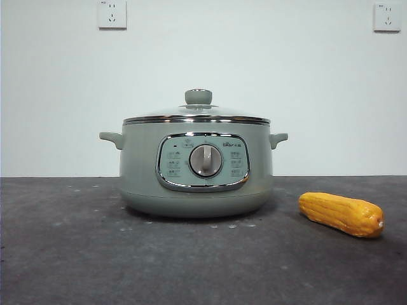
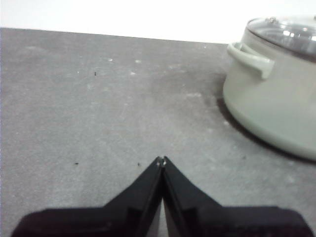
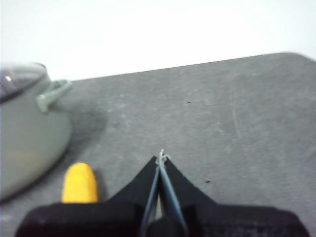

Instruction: Pick up the corn,open the lid,put the corn in the pot,close the lid

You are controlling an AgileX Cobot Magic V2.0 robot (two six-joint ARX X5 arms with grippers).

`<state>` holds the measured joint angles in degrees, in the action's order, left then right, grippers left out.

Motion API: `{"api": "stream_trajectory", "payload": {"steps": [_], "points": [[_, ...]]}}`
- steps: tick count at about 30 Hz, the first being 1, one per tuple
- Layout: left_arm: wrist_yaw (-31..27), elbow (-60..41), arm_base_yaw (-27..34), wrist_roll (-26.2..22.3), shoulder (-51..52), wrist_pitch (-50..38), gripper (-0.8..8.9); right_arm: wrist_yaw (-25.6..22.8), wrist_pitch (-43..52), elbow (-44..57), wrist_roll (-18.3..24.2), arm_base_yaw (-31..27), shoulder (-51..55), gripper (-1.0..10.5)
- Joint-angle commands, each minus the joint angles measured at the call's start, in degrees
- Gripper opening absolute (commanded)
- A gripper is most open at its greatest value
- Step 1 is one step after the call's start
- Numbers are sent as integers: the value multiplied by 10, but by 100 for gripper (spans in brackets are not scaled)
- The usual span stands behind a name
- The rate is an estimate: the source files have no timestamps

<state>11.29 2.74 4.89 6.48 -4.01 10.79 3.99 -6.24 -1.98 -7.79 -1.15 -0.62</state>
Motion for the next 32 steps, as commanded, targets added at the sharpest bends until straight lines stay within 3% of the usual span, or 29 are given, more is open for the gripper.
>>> {"api": "stream_trajectory", "payload": {"steps": [1, 5, 12, 20, 26, 32], "points": [[16, 27, 2, 31, -3, 2, -6, 19, 6, -22, -67, 0, -2, -12], [43, 70, 2, 44, -21, 16, -6, 49, 3, -61, -88, 0, -23, -12], [61, 174, 2, 42, -77, 86, -6, 118, -58, -181, -83, 0, -108, -12], [133, 321, 2, 16, -164, 174, -6, 170, -252, -399, 18, 0, -246, -12], [150, 439, 0, -23, -227, 263, -6, 173, -399, -547, 86, 0, -330, -12], [173, 536, -6, -43, -277, 329, -6, 173, -502, -633, 110, 0, -379, -12]]}}
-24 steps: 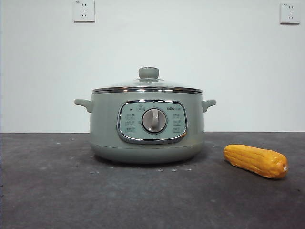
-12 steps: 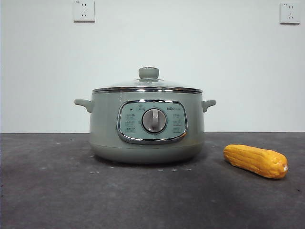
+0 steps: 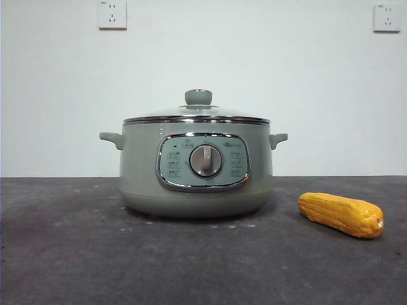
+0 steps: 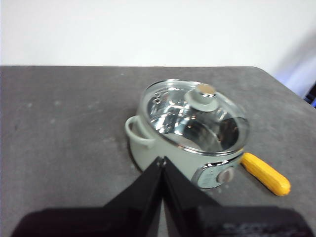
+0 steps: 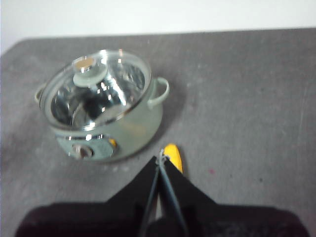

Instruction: Pick up the corn,open the lid,put the corn in the pot,close the lid

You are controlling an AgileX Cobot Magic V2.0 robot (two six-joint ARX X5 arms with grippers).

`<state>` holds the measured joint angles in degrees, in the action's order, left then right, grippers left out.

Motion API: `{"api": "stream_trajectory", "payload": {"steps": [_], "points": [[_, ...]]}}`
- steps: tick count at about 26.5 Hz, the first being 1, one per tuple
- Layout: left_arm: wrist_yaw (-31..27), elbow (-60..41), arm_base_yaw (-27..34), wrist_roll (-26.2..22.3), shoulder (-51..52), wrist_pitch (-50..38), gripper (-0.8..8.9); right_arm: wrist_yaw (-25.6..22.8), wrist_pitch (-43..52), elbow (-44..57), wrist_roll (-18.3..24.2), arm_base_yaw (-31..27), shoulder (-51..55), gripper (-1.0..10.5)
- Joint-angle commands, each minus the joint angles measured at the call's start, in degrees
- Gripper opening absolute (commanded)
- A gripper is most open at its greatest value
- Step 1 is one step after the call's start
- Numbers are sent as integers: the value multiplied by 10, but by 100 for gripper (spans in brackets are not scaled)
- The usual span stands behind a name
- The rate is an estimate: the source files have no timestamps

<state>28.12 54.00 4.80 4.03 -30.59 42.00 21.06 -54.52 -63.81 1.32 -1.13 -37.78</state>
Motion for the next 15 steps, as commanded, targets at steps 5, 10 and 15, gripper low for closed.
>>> {"api": "stream_trajectory", "payload": {"steps": [5, 10, 15], "points": [[4, 62, -17, -28, -35, 49, -6, 2, -42, -31, 20, 0, -14, -11], [5, 65, -21, -28, -40, 65, -4, 2, -42, -31, 19, 0, -14, 8], [40, 65, -21, -28, -45, 75, 340, 2, -40, -31, 17, 0, -15, 392]]}}
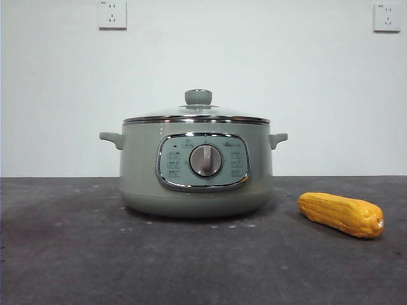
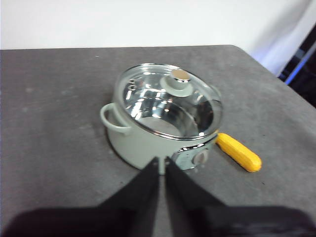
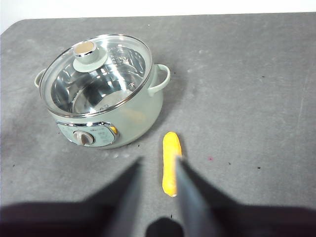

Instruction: Pick up the corn,open the lid,put the corn in the pot,close the lid

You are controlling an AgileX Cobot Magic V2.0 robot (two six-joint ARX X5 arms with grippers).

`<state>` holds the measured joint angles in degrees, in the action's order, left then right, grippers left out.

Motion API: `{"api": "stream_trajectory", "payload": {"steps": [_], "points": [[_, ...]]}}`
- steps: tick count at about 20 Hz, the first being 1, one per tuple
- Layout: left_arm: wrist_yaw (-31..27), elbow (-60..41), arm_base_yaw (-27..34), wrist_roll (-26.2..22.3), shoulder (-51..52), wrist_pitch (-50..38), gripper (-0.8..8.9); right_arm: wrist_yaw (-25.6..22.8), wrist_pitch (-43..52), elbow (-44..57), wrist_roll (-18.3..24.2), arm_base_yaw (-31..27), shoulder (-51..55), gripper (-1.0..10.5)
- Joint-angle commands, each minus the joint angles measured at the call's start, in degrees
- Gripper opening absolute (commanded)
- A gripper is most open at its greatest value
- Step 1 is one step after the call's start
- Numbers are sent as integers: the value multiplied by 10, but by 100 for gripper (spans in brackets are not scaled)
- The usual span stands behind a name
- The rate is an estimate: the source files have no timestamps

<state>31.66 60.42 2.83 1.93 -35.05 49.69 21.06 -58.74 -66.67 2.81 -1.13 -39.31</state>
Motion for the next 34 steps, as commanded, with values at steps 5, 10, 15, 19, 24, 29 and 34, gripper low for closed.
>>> {"api": "stream_trajectory", "payload": {"steps": [5, 10, 15, 19, 24, 29, 34], "points": [[5, 1, -2, -4, -7, 0, 579, 18, 0, -3, 1, 0, -9, 512], [5, 1, -2, -4, -10, 0, 578, 38, 3, -3, 2, 0, -46, 507], [5, 1, -2, -4, -10, 0, 577, 51, 18, -3, 0, 19, -139, 504], [5, 1, -2, -4, -16, 0, 577, 12, 23, -3, 5, 62, -253, 503], [5, 1, -2, -4, -29, 0, 577, -65, 59, -3, 18, 127, -406, 501], [3, 1, -2, -5, -34, 0, 577, -121, 96, -3, 19, 167, -519, 500], [3, 1, -2, -5, -37, 0, 577, -143, 126, -2, 17, 181, -579, 485]]}}
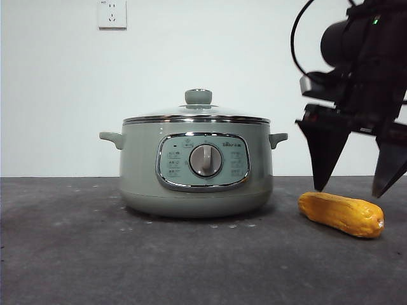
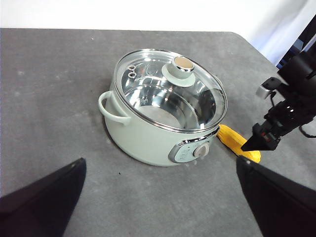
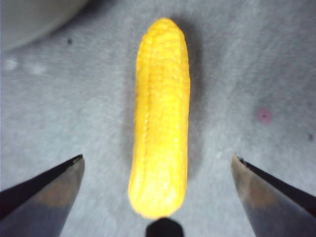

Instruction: Pick up the corn,open the lid,put the corn in the pot,close the lid

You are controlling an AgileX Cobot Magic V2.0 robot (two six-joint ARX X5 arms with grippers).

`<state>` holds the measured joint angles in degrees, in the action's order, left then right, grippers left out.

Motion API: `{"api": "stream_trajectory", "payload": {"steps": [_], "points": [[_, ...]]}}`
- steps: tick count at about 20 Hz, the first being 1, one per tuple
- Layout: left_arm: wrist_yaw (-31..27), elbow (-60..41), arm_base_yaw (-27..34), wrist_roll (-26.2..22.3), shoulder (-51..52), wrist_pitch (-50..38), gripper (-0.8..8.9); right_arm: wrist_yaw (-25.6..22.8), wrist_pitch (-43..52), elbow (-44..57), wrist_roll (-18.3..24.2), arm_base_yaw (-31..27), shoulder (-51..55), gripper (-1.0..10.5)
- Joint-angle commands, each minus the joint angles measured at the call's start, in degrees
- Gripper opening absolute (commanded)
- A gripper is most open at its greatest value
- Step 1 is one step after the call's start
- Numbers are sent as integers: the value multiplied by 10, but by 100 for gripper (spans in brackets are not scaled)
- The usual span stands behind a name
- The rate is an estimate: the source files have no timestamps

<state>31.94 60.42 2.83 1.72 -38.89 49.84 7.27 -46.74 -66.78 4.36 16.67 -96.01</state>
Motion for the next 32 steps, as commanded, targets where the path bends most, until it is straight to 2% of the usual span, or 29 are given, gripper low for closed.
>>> {"api": "stream_trajectory", "payload": {"steps": [1, 4, 7, 9, 12, 14, 21, 28, 32], "points": [[0, 1, -2, -2, 1, -2, 577, -5, 10, -1, 2, 3, -21, 432], [0, 1, -2, -2, 0, -2, 577, -7, 17, -1, 2, 3, -33, 381], [0, 1, -2, -2, -3, -2, 577, -8, 23, -1, 2, 3, -33, 155], [0, 1, -2, -2, -7, -2, 576, -6, 24, -1, 2, 3, -33, 78], [0, 1, -2, -2, -11, -2, 576, -6, 28, -1, 2, 3, -33, 48], [0, 1, -2, -2, -13, -2, 576, -6, 34, -1, 2, 3, -33, -16], [7, 1, -3, -5, -28, -4, 575, -7, 7, -1, 2, 2, -3, -17], [25, 12, -55, 15, -95, -112, 575, -6, -22, -1, -14, 2, 194, -16], [-22, 80, -122, 7, -197, -129, 575, -6, -40, -1, -28, 2, 312, -16]]}}
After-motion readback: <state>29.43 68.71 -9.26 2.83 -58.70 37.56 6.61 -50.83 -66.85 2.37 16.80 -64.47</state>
